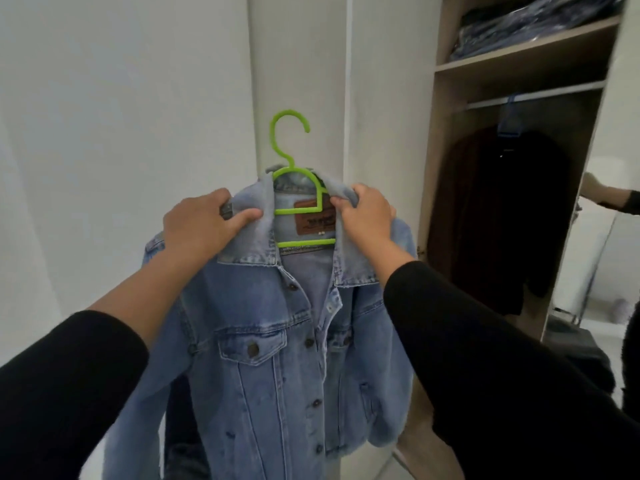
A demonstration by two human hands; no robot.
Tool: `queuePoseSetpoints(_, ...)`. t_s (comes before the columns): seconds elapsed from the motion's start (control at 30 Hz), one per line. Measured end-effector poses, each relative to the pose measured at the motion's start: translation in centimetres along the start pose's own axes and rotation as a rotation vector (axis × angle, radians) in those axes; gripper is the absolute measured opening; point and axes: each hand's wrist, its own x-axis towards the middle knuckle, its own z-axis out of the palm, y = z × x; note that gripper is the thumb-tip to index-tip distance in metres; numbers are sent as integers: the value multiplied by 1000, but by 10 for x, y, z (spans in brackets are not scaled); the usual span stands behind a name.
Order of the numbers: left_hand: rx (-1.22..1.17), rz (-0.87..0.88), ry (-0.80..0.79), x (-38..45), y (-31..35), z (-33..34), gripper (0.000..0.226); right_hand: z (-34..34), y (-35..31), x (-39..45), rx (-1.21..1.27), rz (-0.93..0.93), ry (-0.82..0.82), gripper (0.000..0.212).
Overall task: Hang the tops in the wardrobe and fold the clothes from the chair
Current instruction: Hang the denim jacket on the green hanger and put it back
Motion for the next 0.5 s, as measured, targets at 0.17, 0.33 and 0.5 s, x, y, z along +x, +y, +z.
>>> queuePoseSetpoints(0.17, -38, -92, 86, 11, 86, 21, 55, -28, 47, 19, 107, 203, 110, 37)
queuePoseSetpoints(0.33, -62, -163, 103, 20, 135, 50, 56, -54, 85, 39, 162, 235, 122, 50)
queuePoseSetpoints(0.5, -117, -208, 72, 28, 176, 66, 56, -69, 108, 54, 255, 176, 95, 39)
